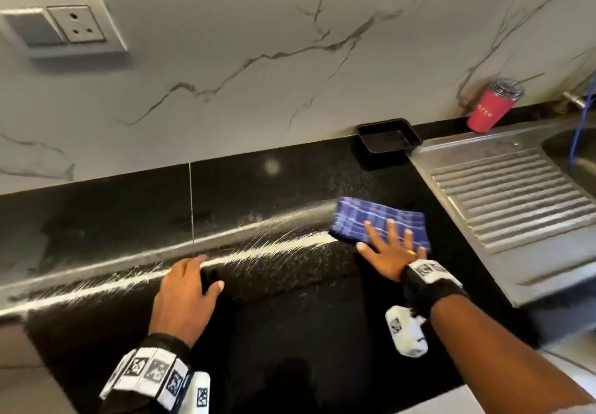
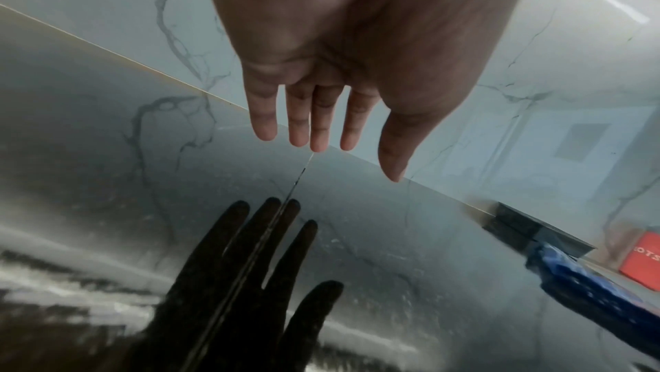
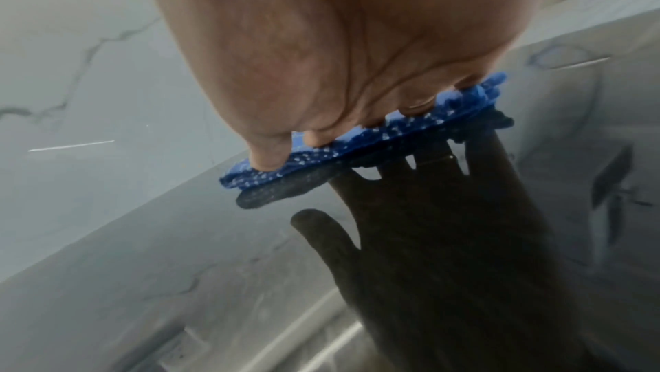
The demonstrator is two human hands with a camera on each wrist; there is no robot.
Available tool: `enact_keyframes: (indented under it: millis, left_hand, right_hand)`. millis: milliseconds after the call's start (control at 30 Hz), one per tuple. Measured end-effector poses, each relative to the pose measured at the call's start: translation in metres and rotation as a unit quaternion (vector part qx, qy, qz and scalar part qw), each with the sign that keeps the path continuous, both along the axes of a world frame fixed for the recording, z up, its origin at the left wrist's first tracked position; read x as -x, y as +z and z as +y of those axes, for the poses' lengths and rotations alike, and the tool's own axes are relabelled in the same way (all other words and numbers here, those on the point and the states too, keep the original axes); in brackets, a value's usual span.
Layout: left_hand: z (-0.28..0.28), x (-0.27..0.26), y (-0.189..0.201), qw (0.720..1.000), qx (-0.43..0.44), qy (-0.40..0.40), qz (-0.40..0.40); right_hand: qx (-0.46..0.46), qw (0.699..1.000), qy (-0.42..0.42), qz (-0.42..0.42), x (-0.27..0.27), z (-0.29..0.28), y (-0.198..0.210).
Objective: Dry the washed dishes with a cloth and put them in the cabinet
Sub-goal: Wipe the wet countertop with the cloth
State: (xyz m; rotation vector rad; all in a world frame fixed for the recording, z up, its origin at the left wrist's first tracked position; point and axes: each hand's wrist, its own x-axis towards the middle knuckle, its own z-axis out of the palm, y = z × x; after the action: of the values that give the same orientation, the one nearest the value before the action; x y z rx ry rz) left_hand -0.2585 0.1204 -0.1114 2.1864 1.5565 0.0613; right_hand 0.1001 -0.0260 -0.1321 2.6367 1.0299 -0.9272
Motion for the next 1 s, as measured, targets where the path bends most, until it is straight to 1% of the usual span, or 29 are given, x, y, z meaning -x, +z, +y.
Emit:
enact_keyframes:
  millis: [33,67,100,133,200,267,300,400,467,600,667,767,833,867,900,933,967,1000]
  left_hand:
    - [-0.003,0.001,-0.001,1.000,0.007,-0.006,-0.003]
    - [-0.007,0.001,-0.003,1.000,0.016,-0.010,-0.004]
    - [-0.011,0.000,-0.005,0.999,0.031,-0.011,-0.005]
    - [-0.015,-0.002,-0.008,0.999,0.045,-0.013,-0.009]
    - [-0.021,-0.007,-0.013,0.997,0.068,-0.018,-0.015]
    - [-0.025,-0.013,-0.017,0.995,0.093,-0.020,-0.011]
    - [-0.028,-0.017,-0.016,0.994,0.108,-0.020,-0.003]
    - [-0.039,-0.026,-0.011,0.990,0.143,-0.018,-0.001]
    - [-0.047,-0.031,-0.007,0.987,0.159,0.013,-0.025]
    - [-0.053,-0.043,-0.005,0.981,0.178,0.068,-0.033]
    - [-0.053,-0.050,-0.005,0.978,0.188,0.086,-0.033]
    - [-0.052,-0.061,-0.011,0.964,0.219,0.131,-0.076]
    - [-0.054,-0.067,-0.016,0.948,0.224,0.180,-0.137]
    - [-0.056,-0.070,-0.015,0.929,0.226,0.220,-0.196]
    - [-0.059,-0.073,-0.014,0.897,0.232,0.267,-0.266]
    - [-0.059,-0.078,-0.014,0.858,0.246,0.312,-0.324]
    - [-0.059,-0.083,-0.010,0.825,0.262,0.344,-0.364]
    - [-0.058,-0.085,-0.007,0.806,0.274,0.367,-0.373]
  right_hand:
    - [0.003,1.000,-0.026,0.014,0.003,-0.017,0.001]
    - [0.007,0.999,-0.030,0.025,0.015,-0.029,0.001]
    - [0.011,0.999,-0.014,0.030,0.033,-0.036,0.000]
    - [0.010,0.999,0.017,0.031,0.056,-0.038,0.000]
    - [-0.011,0.993,0.110,0.030,0.103,-0.033,-0.002]
    - [-0.027,0.977,0.205,0.050,0.136,-0.020,-0.002]
    - [-0.030,0.968,0.239,0.063,0.144,-0.012,-0.001]
    - [-0.024,0.955,0.283,0.087,0.142,-0.002,0.006]
    - [-0.028,0.949,0.299,0.091,0.133,-0.007,0.010]
    - [-0.049,0.939,0.336,0.056,0.121,-0.008,0.016]
    - [-0.057,0.926,0.366,0.071,0.117,-0.004,0.014]
    - [-0.066,0.912,0.386,0.125,0.104,-0.001,0.007]
    - [-0.097,0.907,0.375,0.165,0.096,-0.003,0.003]
    - [-0.107,0.904,0.373,0.182,0.093,-0.004,0.002]
    - [-0.112,0.899,0.377,0.192,0.090,-0.005,0.002]
    - [-0.114,0.895,0.385,0.194,0.088,-0.005,0.002]
    - [-0.114,0.891,0.393,0.195,0.085,-0.005,0.002]
    - [-0.113,0.888,0.398,0.199,0.083,-0.006,0.002]
